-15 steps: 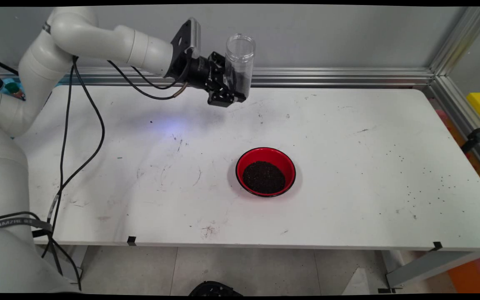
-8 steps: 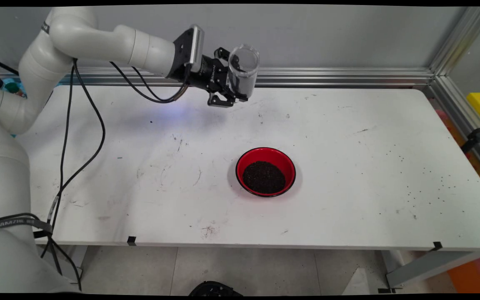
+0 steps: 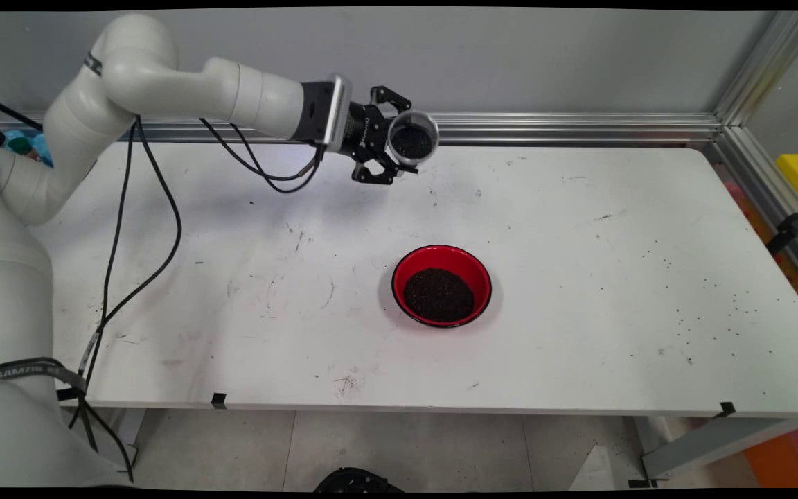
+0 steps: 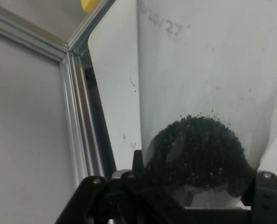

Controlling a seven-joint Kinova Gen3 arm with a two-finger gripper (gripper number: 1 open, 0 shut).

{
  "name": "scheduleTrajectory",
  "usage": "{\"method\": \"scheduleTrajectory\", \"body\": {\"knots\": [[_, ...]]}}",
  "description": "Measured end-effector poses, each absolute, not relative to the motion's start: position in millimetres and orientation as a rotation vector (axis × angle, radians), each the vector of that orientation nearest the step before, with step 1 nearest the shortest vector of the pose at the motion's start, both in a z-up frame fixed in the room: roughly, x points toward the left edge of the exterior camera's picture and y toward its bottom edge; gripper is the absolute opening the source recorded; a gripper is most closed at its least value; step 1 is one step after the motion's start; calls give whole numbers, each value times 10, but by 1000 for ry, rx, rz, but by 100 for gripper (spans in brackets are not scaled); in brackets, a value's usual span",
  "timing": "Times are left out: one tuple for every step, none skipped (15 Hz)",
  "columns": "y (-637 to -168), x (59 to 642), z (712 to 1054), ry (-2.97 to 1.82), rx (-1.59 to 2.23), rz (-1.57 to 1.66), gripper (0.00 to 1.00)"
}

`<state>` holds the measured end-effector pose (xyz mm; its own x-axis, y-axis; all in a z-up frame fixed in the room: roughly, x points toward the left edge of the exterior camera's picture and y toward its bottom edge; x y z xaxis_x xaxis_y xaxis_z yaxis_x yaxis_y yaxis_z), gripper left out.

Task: Pour the black seasoning powder in the red bowl

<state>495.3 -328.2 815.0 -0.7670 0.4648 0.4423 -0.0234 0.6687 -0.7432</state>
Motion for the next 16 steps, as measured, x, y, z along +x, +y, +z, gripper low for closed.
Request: {"method": "scheduleTrajectory", "body": {"knots": [[-3290,4934,8120,-2258,-384,1046,0],[-3303,4919,8092,-2258,-431,1078,0],[-3319,4905,8069,-2256,-473,1108,0],[-3336,4889,8043,-2252,-523,1143,0],[-3355,4872,8019,-2247,-576,1180,0],[-3373,4854,8000,-2240,-617,1210,0],[-3393,4832,7978,-2232,-661,1243,0],[-3411,4807,7957,-2222,-702,1272,0],[-3424,4784,7939,-2214,-735,1295,0],[-3438,4759,7916,-2204,-770,1320,0],[-3447,4732,7894,-2194,-804,1344,0],[-3451,4708,7874,-2185,-833,1363,0],[-3454,4681,7851,-2175,-864,1383,0],[-3451,4653,7829,-2164,-895,1403,0],[-3443,4628,7808,-2155,-922,1419,0],[-3431,4602,7783,-2145,-952,1436,0]]}}
